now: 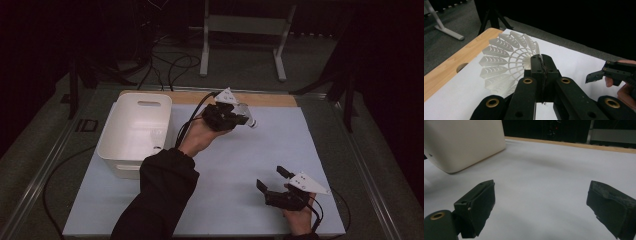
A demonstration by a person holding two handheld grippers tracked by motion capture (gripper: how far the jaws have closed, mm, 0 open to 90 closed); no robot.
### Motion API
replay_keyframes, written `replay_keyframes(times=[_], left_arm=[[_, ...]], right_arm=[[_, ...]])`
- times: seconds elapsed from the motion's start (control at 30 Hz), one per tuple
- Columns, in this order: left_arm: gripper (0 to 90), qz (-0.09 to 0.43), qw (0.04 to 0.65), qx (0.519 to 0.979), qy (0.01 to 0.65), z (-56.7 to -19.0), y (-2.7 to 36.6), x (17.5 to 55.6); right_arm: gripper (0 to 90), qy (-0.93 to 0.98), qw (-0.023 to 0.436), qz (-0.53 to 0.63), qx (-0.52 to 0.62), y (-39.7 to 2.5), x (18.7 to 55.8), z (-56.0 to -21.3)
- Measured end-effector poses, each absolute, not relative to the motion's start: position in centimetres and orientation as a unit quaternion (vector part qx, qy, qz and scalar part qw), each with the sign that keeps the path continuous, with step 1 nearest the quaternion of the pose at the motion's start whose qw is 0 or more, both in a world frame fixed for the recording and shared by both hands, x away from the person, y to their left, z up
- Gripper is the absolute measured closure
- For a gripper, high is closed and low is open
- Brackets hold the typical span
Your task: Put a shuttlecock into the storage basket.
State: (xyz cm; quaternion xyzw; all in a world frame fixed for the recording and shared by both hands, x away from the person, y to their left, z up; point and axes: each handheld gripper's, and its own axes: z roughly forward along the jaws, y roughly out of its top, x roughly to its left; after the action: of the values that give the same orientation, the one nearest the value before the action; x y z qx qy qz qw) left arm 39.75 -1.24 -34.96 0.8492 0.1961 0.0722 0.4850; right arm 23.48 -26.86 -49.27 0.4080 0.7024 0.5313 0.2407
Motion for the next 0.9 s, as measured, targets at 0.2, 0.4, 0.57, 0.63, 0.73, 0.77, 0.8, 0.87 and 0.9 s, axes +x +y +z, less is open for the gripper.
replay_keyframes(times=[0.2,0.4,0.57,0.63,0.73,0.77,0.8,0.87,0.9], left_arm=[[90.0,0.07,0.487,0.849,0.195,-34.7,-1.1,39.6],[90.0,0.069,0.488,0.849,0.192,-34.3,-0.8,39.5],[90.0,0.068,0.489,0.849,0.19,-34.1,-0.5,39.4],[90.0,0.069,0.488,0.849,0.191,-34.0,-0.4,39.4],[90.0,0.069,0.489,0.848,0.191,-33.9,-0.2,39.4],[90.0,0.069,0.488,0.849,0.19,-33.9,-0.2,39.4],[90.0,0.068,0.489,0.848,0.191,-33.9,-0.2,39.4],[90.0,0.066,0.491,0.848,0.189,-33.8,-0.1,39.4],[90.0,0.066,0.49,0.848,0.189,-33.8,0.0,39.5]], right_arm=[[8.1,0.702,0.24,0.531,0.408,-26.8,23.5,-49.3],[8.1,0.702,0.24,0.532,0.408,-26.9,23.5,-49.3],[8.1,0.703,0.239,0.531,0.409,-26.8,23.5,-49.3],[8.1,0.703,0.239,0.531,0.408,-26.8,23.5,-49.3],[8.1,0.703,0.24,0.53,0.409,-26.8,23.5,-49.3],[8.1,0.703,0.239,0.53,0.409,-26.8,23.5,-49.3],[8.1,0.703,0.239,0.53,0.409,-26.8,23.5,-49.3],[8.1,0.703,0.238,0.532,0.408,-26.8,23.5,-49.3],[8.1,0.704,0.238,0.53,0.409,-26.8,23.5,-49.3]])
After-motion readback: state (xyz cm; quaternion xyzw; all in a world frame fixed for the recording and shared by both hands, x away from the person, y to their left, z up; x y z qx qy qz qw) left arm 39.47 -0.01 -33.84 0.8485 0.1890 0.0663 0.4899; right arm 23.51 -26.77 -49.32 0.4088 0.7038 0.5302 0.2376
